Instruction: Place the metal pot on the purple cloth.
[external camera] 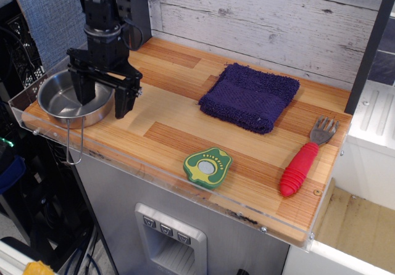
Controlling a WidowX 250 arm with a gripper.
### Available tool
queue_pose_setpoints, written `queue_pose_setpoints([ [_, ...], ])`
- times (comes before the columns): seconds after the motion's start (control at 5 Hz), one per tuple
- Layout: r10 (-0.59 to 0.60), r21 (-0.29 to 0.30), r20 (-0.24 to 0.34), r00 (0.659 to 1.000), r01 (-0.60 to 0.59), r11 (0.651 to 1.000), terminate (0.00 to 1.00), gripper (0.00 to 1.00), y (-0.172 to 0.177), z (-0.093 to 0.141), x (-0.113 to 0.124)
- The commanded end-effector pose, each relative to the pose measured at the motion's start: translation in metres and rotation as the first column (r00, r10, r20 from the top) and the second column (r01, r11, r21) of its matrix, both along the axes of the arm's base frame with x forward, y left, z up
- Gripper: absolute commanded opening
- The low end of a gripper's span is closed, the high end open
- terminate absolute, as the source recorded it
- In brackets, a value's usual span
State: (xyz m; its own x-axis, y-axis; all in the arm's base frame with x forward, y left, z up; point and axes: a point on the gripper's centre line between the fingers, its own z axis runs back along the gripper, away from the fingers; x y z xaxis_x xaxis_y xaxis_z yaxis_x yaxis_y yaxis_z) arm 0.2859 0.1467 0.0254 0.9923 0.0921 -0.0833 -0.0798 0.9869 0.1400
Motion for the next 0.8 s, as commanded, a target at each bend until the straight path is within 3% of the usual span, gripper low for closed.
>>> queue_pose_setpoints([
  [0.0, 0.012, 0.011, 0.015, 1.0, -0.013, 1.0, 0.0, 1.0, 0.0059, 0.0031, 0.0083],
  [0.2, -0.013, 0.011, 0.027, 1.0, 0.013, 1.0, 0.0, 0.0, 0.0037, 0.0043, 0.0093],
  [0.6, -0.028, 0.029, 0.04, 0.999, 0.027, 0.999, 0.0, 0.0, -0.0018, 0.012, 0.0074],
])
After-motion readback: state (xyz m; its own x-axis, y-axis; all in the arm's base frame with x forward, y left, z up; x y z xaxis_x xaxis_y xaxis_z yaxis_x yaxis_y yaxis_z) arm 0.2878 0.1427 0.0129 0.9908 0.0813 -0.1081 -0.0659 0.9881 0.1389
